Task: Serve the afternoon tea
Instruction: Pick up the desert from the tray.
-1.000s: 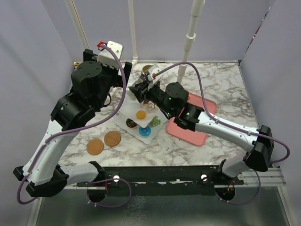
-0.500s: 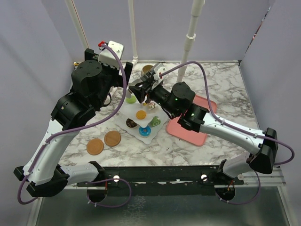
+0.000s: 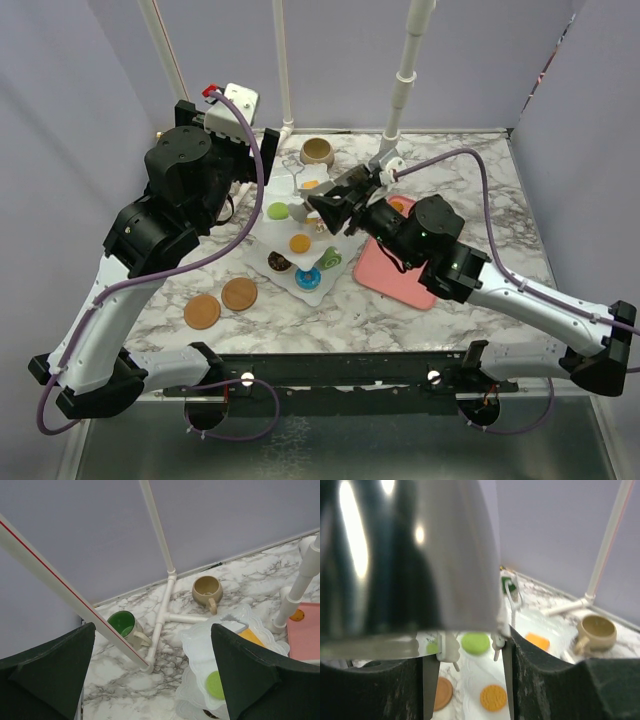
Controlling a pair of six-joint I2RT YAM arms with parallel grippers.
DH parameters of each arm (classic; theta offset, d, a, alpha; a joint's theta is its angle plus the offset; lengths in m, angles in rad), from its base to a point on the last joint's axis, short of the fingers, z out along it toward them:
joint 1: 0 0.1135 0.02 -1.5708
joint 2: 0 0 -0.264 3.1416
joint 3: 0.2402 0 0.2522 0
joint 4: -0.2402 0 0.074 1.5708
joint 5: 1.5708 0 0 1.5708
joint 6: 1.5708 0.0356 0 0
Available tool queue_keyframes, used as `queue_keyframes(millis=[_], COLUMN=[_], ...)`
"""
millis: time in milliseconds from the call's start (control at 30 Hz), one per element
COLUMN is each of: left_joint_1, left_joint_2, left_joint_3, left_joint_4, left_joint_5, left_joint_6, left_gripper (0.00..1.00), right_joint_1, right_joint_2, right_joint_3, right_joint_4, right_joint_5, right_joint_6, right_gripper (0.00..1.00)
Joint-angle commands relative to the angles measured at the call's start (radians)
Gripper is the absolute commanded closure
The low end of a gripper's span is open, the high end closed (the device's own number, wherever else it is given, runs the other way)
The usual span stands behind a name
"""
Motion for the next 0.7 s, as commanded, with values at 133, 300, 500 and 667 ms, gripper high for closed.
queue_keyframes(millis=[133, 300, 500, 667], left_joint_1=[0.007, 0.007, 0.008, 0.007], left_joint_2=[0.002, 0.014, 0.027, 0.029], left_joint_3=[0.038, 0.052, 0.066, 0.077], left_joint_4=[-0.018, -0.020, -0.031, -0.040], left_joint_5=[-0.004, 0.012, 0.013, 0.029], left_joint_6=[0.022, 0.029, 0.051, 0.051], left_gripper=[0.01, 0.01, 0.01, 0.01], right_joint_1=[0.005, -0.021, -0.231, -0.303], right_joint_2=[-0.235, -0.269, -0.227, -0.172], right_joint_3=[-0.215, -0.310, -0.389, -0.418], right_joint_4=[-0.166, -0.166, -0.130, -0.045], right_joint_5=[0.274, 0.516, 0.488, 0.462], right_joint_6=[0.077, 0.055, 0.180, 0.167], right_gripper=[0.54, 0.58, 0.60, 0.60])
